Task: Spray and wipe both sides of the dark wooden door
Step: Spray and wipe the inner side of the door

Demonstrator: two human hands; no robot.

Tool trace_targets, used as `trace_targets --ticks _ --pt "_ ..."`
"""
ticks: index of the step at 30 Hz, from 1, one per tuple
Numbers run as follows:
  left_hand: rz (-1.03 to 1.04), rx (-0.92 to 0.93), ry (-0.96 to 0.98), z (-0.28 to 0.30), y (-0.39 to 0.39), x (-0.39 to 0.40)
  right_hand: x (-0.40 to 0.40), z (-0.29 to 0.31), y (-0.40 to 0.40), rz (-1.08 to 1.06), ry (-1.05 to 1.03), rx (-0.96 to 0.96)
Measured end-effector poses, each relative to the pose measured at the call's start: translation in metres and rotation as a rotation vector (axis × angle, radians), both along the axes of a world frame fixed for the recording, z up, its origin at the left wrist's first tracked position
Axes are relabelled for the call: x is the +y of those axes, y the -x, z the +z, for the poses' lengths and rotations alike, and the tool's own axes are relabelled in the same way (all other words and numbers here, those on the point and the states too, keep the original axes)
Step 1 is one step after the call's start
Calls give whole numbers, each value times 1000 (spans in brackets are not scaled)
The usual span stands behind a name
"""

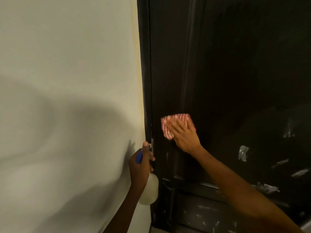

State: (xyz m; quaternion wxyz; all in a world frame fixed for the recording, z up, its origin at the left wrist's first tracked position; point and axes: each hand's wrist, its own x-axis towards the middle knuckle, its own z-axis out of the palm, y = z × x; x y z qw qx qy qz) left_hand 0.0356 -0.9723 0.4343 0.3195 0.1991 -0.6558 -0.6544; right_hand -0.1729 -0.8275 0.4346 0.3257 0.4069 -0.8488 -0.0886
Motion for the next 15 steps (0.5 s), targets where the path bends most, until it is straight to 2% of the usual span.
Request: trace_targets --ticks 2,4,6,8,11,15 --pt "-6 -20 36 -7 1 6 -12 48 -4 -38 185 48" --pt "59 12 44 -13 1 9 -21 62 -2 -71 259 -28" --pt "113 13 36 -22 4 11 -28 44 3 -56 301 11" --pt "108 1 22 -33 5 11 -26 -2 3 -9 247 -55" --pt "44 -19 -41 -47 1 7 -11 -85 -3 -21 -53 -117" --pt "36 -30 -20 -73 -4 10 -9 -173 -3 132 -445 -289"
